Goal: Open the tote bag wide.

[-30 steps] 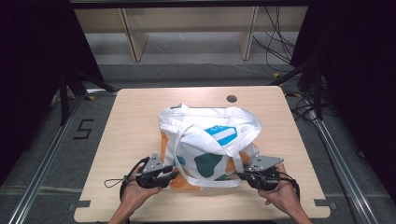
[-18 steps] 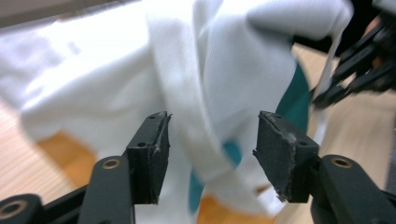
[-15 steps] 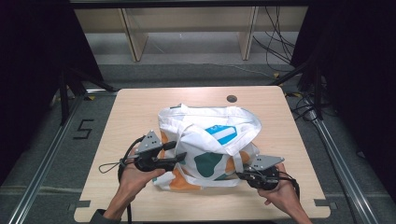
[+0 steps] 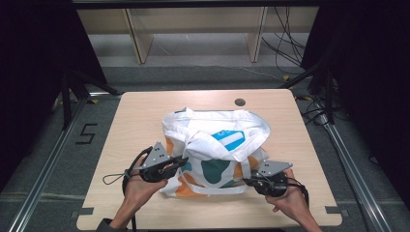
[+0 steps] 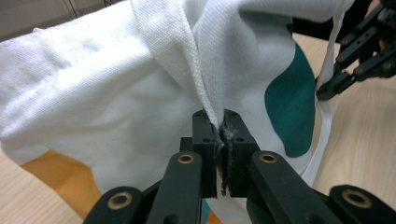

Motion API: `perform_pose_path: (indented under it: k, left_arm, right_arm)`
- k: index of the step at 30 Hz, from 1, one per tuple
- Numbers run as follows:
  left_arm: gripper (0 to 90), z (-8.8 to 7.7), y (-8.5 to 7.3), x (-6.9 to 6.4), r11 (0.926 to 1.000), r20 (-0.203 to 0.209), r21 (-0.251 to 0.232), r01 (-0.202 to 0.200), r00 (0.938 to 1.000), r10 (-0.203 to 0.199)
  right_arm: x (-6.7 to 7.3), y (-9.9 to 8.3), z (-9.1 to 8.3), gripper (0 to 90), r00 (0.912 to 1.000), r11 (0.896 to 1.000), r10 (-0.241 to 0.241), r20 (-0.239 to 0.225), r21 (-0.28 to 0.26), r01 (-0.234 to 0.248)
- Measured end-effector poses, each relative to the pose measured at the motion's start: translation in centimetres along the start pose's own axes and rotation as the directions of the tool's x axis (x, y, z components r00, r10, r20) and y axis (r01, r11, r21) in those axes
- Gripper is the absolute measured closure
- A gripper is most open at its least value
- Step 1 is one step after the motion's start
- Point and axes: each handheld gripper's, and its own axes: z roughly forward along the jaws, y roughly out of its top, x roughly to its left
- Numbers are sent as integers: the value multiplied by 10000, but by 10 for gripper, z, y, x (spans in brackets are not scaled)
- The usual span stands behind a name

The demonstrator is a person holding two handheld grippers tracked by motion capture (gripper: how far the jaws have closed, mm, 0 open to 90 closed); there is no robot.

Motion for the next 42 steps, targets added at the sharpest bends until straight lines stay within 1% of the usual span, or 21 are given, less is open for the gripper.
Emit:
perform_pose_path:
  k: [5,7,11,12,13,14,16,18,19,21,22,24,25,28,32,33,34,35,37,38,42]
  left_arm:
    - [865,2,-10,1,9994,155,-116,339,9993,-337]
    - [867,1,-14,0,9994,24,-245,225,9997,-225]
    - [866,0,-15,-3,9995,64,-217,209,9998,-208]
    - [866,0,-14,-2,9998,31,-218,10,10000,-9]
    - [867,1,-15,-3,9996,-37,-250,163,9999,-164]
    - [866,1,-15,-3,9995,31,-234,194,9998,-194]
    - [867,1,-15,-2,9996,102,-282,52,9999,-49]
    - [867,1,-17,-4,9992,82,-276,305,9995,-303]
    - [867,1,-17,-4,9995,-1,-221,222,9998,-222]
    - [867,2,-16,-3,9997,-110,-103,-212,9997,211]
    - [868,3,-16,-5,10000,-213,-12,-81,9997,80]
    - [868,9,-22,-4,9997,-125,196,-123,9998,126]
    - [868,13,-26,-2,9992,-82,380,-143,9999,146]
    - [868,25,-40,-10,9979,53,633,126,9999,-130]
    - [866,25,-35,-9,9971,-39,743,-149,9999,152]
    - [866,25,-35,-9,9969,32,726,-305,9995,304]
    - [866,25,-35,-10,9975,25,699,-37,10000,36]
    - [866,23,-35,-8,9962,57,840,-215,9998,211]
    - [866,24,-35,-9,9977,1,679,-72,10000,72]
    - [866,23,-35,-8,9963,53,833,-228,9997,224]
    - [865,24,-35,-9,9977,11,682,-64,10000,64]
  right_arm:
    - [2,1,-1,853,10000,10000,70,-52,-64,-70]
    - [2,2,-1,849,10000,10000,-5,-81,-90,4]
    - [-1,9,-8,762,9997,9968,249,-42,-762,-251]
    - [-3,11,-13,724,9987,9941,504,118,-965,-491]
    - [-3,13,-18,695,9975,9912,704,61,-1132,-692]
    - [-4,16,-28,668,9927,9838,1208,-71,-1327,-1207]
    - [-9,21,-44,617,9921,9732,1258,0,-1942,-1235]
    - [-12,27,-61,561,9886,9585,1504,-6,-2447,-1460]
    - [-13,29,-69,544,9859,9550,1645,305,-2550,-1515]
    - [-12,35,-80,527,9827,9429,1834,258,-2874,-1684]
    - [-12,39,-87,517,9857,9451,1573,611,-2988,-1323]
    - [-5,46,-98,506,9846,9328,1577,749,-3386,-1236]
    - [-4,50,-105,500,9902,9365,1178,746,-3399,-858]
    - [4,60,-120,461,9866,9165,1330,947,-3907,-861]
    - [12,82,-129,459,9943,8923,570,902,-4512,-102]
    - [14,84,-127,457,9949,8920,639,783,-4514,-218]
    - [18,92,-122,453,9957,8953,544,752,-4452,-152]
    - [19,98,-116,451,9974,8977,235,675,-4405,87]
    - [19,109,-104,447,9962,8993,-293,817,-4329,619]
    - [21,114,-98,445,9983,9096,-138,560,-4139,358]
    - [17,130,-76,468,9974,9355,-701,162,-3459,714]
